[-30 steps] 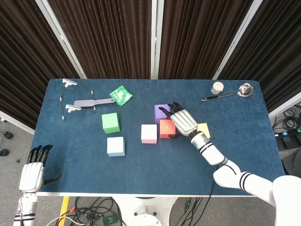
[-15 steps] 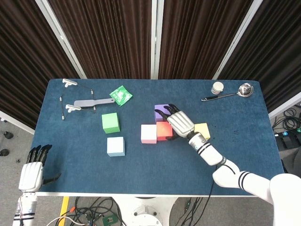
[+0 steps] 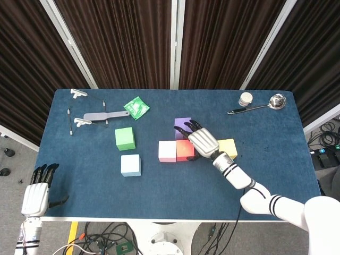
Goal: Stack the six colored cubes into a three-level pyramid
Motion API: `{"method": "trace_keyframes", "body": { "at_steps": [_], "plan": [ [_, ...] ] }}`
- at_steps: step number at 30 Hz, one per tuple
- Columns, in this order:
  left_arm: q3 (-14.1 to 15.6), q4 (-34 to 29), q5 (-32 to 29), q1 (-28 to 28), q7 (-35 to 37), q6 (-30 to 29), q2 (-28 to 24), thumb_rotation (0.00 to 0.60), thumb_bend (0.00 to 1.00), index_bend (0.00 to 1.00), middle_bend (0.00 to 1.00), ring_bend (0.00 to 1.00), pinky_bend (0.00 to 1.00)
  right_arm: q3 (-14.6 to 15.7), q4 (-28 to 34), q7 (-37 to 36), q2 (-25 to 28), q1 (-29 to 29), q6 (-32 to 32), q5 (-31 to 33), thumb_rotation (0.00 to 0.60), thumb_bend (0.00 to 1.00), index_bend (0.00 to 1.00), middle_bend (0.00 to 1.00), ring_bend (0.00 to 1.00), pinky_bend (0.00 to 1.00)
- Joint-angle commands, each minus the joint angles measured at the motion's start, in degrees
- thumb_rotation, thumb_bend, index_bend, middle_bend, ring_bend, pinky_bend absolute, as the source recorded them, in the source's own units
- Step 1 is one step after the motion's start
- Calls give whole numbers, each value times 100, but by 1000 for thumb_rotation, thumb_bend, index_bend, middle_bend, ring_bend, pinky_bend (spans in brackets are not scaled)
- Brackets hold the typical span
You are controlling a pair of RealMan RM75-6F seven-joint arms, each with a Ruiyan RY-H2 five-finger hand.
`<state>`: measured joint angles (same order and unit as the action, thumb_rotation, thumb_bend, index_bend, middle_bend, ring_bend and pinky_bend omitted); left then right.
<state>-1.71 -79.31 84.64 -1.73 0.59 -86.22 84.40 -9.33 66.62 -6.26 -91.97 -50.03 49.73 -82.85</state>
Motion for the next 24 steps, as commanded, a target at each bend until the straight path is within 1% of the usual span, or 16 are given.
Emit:
{"method": "trace_keyframes", "body": {
  "at_steps": [1, 8, 24],
  "plan": [
    [1, 6, 0, 2, 4, -3, 5, 600, 37, 105, 102, 0, 0, 12, -17, -28, -17, -3, 6, -1, 600, 101, 0, 501, 72, 0],
    [6, -15, 0, 3, -9, -5, -11, 600, 37, 106, 102, 0, 0, 45, -114, -108, -75, -23, 8, -4, 600, 101, 0, 501, 72, 0],
    [5, 6, -13, 1, -10, 1, 4, 600, 37, 107, 98, 0, 0, 115, -111, -167, -74, 34, 68, 21, 600, 101, 0, 502, 72, 0]
  ]
}}
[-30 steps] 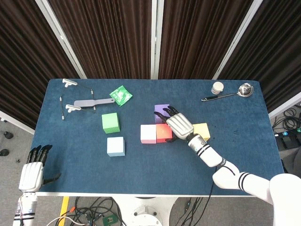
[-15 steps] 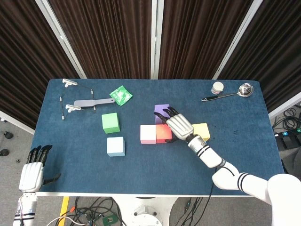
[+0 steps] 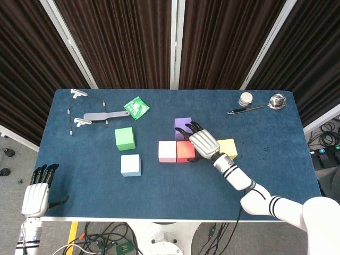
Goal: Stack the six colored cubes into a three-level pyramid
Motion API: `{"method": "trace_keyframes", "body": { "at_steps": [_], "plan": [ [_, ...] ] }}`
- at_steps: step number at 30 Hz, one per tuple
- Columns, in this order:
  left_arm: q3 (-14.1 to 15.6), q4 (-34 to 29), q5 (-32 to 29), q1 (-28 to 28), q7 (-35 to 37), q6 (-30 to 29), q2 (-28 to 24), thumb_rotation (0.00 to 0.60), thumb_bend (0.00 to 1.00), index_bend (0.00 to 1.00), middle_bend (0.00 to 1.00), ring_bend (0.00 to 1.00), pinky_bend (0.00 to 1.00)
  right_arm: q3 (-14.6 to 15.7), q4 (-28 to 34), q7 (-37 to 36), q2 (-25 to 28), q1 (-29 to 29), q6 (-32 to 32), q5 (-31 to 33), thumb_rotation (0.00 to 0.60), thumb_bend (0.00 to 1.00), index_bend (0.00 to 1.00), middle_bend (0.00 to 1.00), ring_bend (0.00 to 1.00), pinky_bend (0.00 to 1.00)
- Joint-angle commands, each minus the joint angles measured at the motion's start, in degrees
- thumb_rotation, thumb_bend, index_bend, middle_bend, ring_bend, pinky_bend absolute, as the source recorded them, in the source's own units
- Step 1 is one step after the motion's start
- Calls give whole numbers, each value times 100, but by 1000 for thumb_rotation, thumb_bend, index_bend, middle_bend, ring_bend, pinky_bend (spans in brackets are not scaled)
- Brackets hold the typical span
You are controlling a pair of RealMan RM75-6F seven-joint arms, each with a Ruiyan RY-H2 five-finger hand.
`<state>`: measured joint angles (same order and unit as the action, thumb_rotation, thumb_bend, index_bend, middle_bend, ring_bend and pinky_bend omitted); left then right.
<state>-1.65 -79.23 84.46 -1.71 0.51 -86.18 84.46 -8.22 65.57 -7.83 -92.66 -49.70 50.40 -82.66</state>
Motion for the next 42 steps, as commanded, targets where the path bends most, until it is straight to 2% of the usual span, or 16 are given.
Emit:
{"method": "trace_keyframes", "body": {
  "at_steps": [1, 5, 11, 21, 25, 31, 37, 42],
  "plan": [
    [0, -6, 9, -2, -7, -4, -4, 600, 37, 107, 94, 0, 0, 5, -11, -20, -9, 3, 2, 3, 600, 101, 0, 502, 72, 0],
    [-1, -19, 3, -12, -18, 13, -13, 600, 37, 108, 91, 0, 0, 17, -35, -20, -16, 1, -5, 3, 600, 101, 0, 497, 72, 0],
    [-1, -27, -2, -12, -12, 15, -22, 600, 37, 110, 91, 0, 0, 8, -29, 13, -14, -4, -13, 31, 600, 92, 0, 410, 71, 0],
    [0, -44, 6, -7, -14, -4, -35, 600, 37, 111, 91, 0, 0, 16, -11, 5, -9, -28, -92, 65, 600, 56, 0, 355, 46, 0],
    [3, -31, 4, -7, -4, 2, -32, 600, 37, 112, 91, 0, 0, 24, 36, 6, 29, -41, -183, 108, 600, 19, 0, 299, 2, 0],
    [4, -20, 9, -6, 1, -4, -28, 600, 37, 115, 91, 0, 0, 30, 187, -69, 140, 4, -115, 83, 600, 0, 0, 225, 0, 0],
    [1, -45, 19, -9, -29, -17, -34, 600, 37, 115, 91, 0, 0, 31, 606, 10, 506, 246, 291, 38, 600, 0, 0, 198, 0, 0],
    [-6, -36, 1, -21, -36, 11, -31, 600, 36, 115, 91, 0, 0, -25, 1251, 230, 1188, 618, 607, 292, 600, 0, 0, 209, 0, 0]
  ]
}}
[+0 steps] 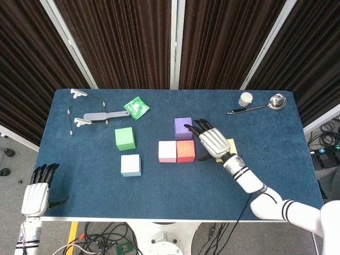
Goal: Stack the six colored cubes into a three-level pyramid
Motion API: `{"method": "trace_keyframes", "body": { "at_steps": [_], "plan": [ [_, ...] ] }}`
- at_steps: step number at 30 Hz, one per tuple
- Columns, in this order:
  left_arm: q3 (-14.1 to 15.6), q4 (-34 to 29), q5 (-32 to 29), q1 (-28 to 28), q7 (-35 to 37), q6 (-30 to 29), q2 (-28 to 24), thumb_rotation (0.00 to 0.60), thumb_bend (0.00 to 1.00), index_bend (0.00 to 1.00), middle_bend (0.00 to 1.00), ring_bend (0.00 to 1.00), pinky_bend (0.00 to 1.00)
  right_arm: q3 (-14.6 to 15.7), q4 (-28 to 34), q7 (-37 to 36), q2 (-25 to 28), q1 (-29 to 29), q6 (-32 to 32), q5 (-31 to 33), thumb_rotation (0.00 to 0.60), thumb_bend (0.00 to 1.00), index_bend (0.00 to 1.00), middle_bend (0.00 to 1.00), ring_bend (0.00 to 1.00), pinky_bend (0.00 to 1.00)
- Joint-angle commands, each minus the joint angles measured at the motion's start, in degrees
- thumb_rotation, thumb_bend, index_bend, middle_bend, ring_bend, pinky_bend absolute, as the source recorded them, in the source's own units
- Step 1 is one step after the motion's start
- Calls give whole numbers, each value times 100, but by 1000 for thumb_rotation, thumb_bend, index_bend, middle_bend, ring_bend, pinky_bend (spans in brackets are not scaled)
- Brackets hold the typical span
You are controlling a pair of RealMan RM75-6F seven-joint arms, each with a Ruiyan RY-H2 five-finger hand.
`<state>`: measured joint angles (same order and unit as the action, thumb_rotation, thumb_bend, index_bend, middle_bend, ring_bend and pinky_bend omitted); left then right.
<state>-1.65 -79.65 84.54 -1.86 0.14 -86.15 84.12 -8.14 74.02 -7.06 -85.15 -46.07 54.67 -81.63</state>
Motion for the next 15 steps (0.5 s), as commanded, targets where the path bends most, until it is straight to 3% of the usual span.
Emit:
{"method": "trace_keyframes", "body": {
  "at_steps": [1, 6, 9, 15],
  "plan": [
    [-17, 17, -13, -13, 5, 13, 12, 600, 37, 115, 91, 0, 0, -35, 539, 172, 588, 313, 165, 270, 600, 0, 0, 210, 0, 0],
    [-39, 25, 17, -49, 8, 10, 47, 600, 37, 115, 91, 0, 0, 109, 1306, 575, 1517, 541, -249, 820, 600, 0, 0, 201, 0, 0],
    [-15, -5, 63, -63, -66, 6, 60, 600, 37, 115, 91, 0, 0, 226, 1591, 967, 1803, 641, -386, 1134, 600, 0, 0, 191, 0, 0],
    [-9, -130, 80, -73, -220, -11, 44, 600, 37, 115, 91, 0, 0, 413, 1471, 1483, 1650, 727, -463, 1352, 600, 0, 0, 184, 0, 0]
  ]
}}
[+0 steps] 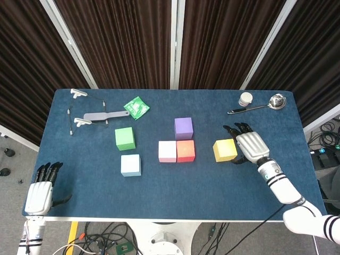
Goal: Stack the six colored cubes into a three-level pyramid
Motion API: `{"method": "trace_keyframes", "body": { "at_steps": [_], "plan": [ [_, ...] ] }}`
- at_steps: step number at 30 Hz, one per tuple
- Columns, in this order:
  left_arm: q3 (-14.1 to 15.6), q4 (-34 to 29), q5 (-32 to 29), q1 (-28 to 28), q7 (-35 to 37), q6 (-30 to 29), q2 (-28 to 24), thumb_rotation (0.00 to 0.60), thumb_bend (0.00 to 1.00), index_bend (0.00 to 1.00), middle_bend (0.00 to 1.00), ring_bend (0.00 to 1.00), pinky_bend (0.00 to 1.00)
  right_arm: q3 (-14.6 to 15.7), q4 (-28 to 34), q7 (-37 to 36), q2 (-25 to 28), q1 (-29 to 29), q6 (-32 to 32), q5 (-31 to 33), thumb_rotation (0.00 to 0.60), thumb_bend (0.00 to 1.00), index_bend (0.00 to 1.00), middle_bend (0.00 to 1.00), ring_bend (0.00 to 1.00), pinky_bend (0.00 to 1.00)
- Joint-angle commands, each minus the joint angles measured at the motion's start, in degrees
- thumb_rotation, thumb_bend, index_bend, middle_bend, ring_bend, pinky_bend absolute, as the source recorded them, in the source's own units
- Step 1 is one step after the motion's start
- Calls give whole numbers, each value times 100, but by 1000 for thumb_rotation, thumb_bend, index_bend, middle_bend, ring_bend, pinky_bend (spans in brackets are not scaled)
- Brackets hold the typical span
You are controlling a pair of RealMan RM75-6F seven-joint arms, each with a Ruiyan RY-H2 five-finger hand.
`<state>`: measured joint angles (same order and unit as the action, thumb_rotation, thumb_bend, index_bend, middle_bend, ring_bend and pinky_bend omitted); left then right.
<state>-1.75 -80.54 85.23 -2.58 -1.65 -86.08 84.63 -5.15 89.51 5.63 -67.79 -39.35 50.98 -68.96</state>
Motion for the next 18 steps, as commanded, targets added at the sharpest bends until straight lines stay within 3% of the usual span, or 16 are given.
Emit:
{"method": "trace_keyframes", "body": {
  "at_steps": [1, 8, 18],
  "plan": [
    [2, -60, 16, 1, -66, -29, -8, 600, 37, 115, 91, 0, 0, 131, -140, 287, -133, 49, -103, 84, 600, 0, 0, 181, 0, 0],
    [-12, -121, -26, -13, -161, 0, -13, 600, 37, 115, 88, 0, 0, 76, -552, 329, -469, 41, 49, -151, 600, 0, 0, 155, 0, 0],
    [-9, -81, -84, -13, -100, 47, -11, 600, 37, 115, 88, 0, 0, 42, -830, 451, -683, -92, -151, -256, 600, 1, 0, 220, 0, 0]
  ]
}}
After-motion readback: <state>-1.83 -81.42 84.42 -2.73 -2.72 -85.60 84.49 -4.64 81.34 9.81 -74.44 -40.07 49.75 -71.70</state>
